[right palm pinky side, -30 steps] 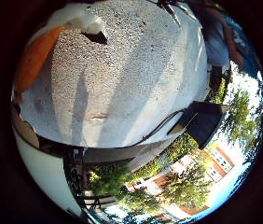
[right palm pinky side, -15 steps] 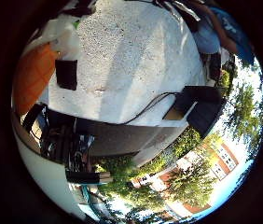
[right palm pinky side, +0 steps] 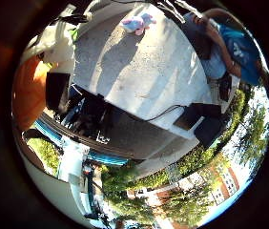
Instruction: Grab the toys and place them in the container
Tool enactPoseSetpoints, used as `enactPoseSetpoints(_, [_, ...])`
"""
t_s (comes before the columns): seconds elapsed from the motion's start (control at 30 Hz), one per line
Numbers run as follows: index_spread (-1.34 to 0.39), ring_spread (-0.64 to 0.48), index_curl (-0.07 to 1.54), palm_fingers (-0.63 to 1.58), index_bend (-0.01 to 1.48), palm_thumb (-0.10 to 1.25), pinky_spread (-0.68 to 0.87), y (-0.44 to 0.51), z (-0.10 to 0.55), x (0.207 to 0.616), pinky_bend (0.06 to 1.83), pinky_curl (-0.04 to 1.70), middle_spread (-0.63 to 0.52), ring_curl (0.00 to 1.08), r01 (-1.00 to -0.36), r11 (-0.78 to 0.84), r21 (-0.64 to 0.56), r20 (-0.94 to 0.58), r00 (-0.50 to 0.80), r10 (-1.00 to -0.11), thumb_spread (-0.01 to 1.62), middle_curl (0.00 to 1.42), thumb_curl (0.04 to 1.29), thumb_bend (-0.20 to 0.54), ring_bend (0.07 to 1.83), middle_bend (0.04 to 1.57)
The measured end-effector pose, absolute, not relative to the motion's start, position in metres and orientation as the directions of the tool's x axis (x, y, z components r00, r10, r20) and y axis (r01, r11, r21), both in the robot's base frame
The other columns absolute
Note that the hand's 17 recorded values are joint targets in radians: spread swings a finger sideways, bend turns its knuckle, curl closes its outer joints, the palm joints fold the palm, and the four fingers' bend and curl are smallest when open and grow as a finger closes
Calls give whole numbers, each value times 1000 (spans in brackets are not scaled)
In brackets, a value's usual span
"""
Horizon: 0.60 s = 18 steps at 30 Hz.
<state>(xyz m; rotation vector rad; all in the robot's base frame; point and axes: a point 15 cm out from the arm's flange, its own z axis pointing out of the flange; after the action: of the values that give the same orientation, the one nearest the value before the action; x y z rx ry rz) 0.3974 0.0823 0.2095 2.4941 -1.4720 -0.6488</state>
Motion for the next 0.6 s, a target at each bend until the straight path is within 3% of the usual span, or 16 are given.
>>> enactPoseSetpoints(0.2, [-1133,-156,402,736,707,1007,136,159,238,438,1557,963,-214,918,-805,-531,265,-277,464,-841,1191,1054,631,-13,1463,1315])
enactPoseSetpoints(0.5, [-1192,-156,548,695,681,1013,121,245,208,467,1595,974,-207,923,-789,-558,257,-278,493,-825,1195,1065,647,-14,1504,1348])
enactPoseSetpoints(0.6, [-1207,-155,605,682,665,986,117,266,199,485,1606,976,-204,923,-815,-550,184,-258,500,-827,1193,1066,644,-26,1517,1359])
